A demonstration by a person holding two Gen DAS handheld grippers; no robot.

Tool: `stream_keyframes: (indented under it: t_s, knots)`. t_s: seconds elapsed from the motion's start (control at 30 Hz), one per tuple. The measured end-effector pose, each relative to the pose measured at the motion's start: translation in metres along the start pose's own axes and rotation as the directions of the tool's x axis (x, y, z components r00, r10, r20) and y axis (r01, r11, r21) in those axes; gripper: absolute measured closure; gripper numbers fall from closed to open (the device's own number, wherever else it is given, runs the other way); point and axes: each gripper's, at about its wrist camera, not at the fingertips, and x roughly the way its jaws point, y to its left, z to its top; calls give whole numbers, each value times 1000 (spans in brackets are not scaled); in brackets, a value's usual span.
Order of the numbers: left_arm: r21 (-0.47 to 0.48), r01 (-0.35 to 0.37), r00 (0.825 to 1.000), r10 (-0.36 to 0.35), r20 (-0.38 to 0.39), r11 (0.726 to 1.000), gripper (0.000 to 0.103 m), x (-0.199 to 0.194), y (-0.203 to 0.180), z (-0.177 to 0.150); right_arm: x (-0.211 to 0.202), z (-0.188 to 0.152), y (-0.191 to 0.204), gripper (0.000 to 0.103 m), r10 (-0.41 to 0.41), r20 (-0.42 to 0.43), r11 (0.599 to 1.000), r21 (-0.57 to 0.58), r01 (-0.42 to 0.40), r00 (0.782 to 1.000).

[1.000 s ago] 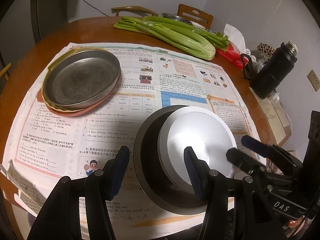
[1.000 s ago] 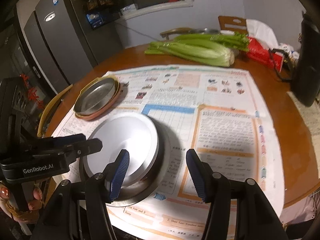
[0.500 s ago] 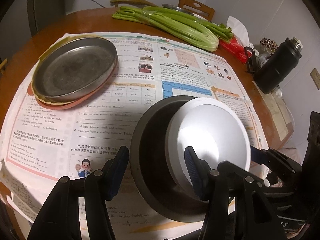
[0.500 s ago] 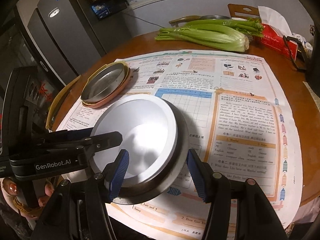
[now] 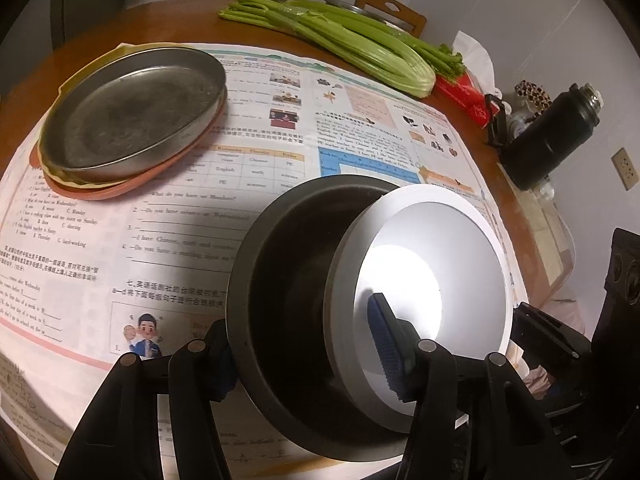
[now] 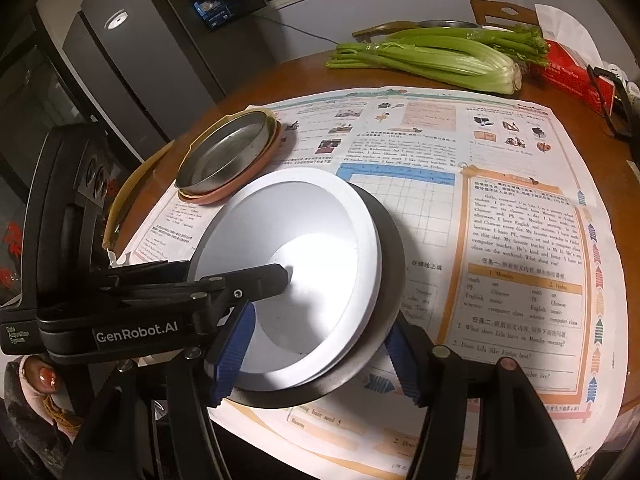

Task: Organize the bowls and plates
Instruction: 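Grasp the steel bowl rim with the left tool and lift it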

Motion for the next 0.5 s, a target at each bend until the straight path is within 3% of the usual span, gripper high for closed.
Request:
stream_keyframes:
  t_s: [0.5]
  knots:
    - [-60,-5,995,11,100,998,44,-44,29,3,-4,22,42,38,33,20,995,-95,-31,999]
